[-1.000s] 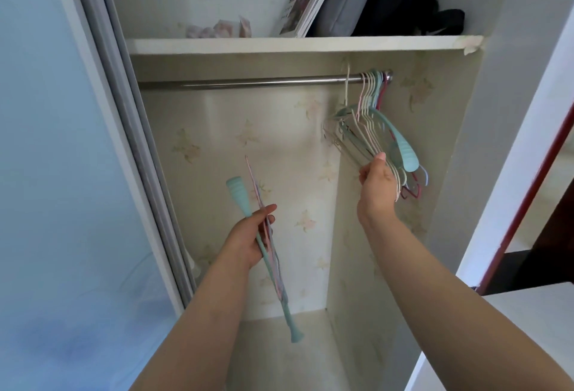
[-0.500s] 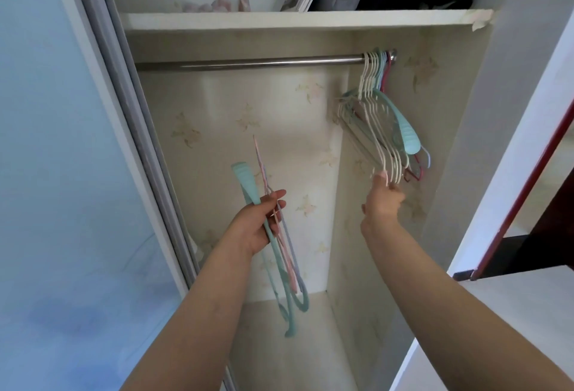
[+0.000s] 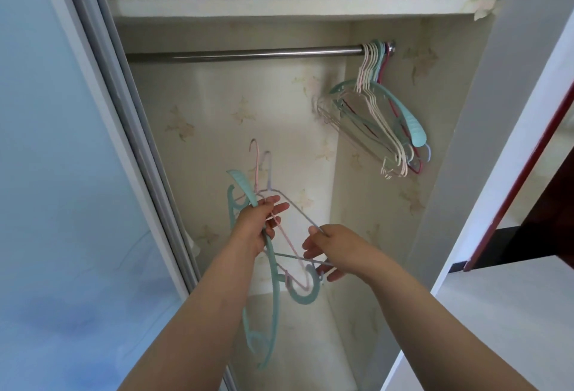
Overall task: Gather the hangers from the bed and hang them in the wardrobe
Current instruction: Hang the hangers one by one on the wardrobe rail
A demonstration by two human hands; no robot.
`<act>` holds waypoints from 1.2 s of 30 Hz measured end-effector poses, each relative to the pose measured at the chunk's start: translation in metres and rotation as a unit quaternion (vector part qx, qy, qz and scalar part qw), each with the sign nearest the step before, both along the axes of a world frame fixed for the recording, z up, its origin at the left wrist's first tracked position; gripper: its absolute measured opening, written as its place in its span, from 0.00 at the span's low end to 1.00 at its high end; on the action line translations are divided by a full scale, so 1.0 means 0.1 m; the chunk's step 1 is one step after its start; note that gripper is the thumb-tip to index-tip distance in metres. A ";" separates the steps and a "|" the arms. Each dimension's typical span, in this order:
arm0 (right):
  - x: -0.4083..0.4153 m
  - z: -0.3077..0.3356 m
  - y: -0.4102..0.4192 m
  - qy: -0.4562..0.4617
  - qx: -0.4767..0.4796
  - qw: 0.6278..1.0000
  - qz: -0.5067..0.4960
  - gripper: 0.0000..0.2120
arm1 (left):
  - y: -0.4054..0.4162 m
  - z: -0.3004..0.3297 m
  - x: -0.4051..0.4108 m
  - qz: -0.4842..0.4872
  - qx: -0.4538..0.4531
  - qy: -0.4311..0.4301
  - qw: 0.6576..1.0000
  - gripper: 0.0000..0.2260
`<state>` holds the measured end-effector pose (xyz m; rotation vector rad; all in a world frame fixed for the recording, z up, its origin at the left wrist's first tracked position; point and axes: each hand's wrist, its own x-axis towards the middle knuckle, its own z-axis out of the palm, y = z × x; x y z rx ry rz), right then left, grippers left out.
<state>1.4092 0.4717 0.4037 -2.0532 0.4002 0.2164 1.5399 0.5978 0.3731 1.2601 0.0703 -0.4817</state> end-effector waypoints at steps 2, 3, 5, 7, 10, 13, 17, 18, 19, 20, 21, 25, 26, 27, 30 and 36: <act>0.02 -0.04 -0.07 -0.010 0.040 0.998 -0.045 0.17 | 0.06 -0.06 0.04 0.018 0.018 -0.007 1.000 0.09; 0.04 -0.05 -0.12 -0.012 0.046 0.997 -0.068 0.16 | 0.09 -0.09 0.07 0.033 0.025 -0.013 0.999 0.10; 0.08 -0.09 -0.24 -0.026 0.038 0.993 -0.107 0.14 | 0.16 -0.13 0.11 0.060 0.027 -0.026 0.997 0.11; 0.11 -0.12 -0.36 -0.065 -0.002 0.990 -0.122 0.13 | 0.22 -0.15 0.15 0.077 0.011 -0.031 0.997 0.12; 0.13 -0.11 -0.48 -0.136 -0.071 0.980 -0.124 0.12 | 0.27 -0.17 0.18 0.095 -0.003 -0.029 0.995 0.13; 0.15 -0.02 -0.54 -0.176 -0.128 0.966 -0.140 0.12 | 0.29 -0.15 0.21 0.117 0.007 -0.029 0.993 0.13; 0.22 0.13 -0.59 -0.234 -0.200 0.937 -0.166 0.13 | 0.34 -0.11 0.27 0.118 0.022 -0.032 0.992 0.13; 0.25 0.16 -0.60 -0.252 -0.207 0.930 -0.170 0.13 | 0.34 -0.10 0.28 0.111 0.019 -0.033 0.993 0.13; 0.30 0.21 -0.61 -0.270 -0.210 0.923 -0.175 0.13 | 0.34 -0.08 0.28 0.105 0.014 -0.034 0.994 0.12; 0.35 0.28 -0.63 -0.290 -0.210 0.916 -0.180 0.13 | 0.33 -0.06 0.28 0.099 0.008 -0.036 0.994 0.12; 0.42 0.36 -0.66 -0.311 -0.210 0.908 -0.186 0.14 | 0.32 -0.03 0.28 0.094 0.001 -0.036 0.995 0.11; 0.69 0.70 -0.76 -0.329 -0.199 0.904 -0.186 0.16 | 0.27 0.11 0.26 0.084 -0.012 -0.039 0.996 0.06; 0.75 0.76 -0.77 -0.323 -0.198 0.908 -0.180 0.16 | 0.24 0.15 0.26 0.084 -0.013 -0.039 0.996 0.04; 0.81 0.81 -0.79 -0.317 -0.200 0.911 -0.174 0.16 | 0.21 0.20 0.26 0.083 -0.018 -0.038 0.996 0.03; 0.97 0.88 -0.81 -0.295 -0.191 0.923 -0.159 0.17 | 0.15 0.30 0.25 0.078 -0.041 -0.038 0.995 0.05; 1.03 0.64 -0.93 -0.280 -0.134 0.927 -0.210 0.19 | 0.14 0.41 0.21 0.037 -0.050 -0.075 0.995 0.05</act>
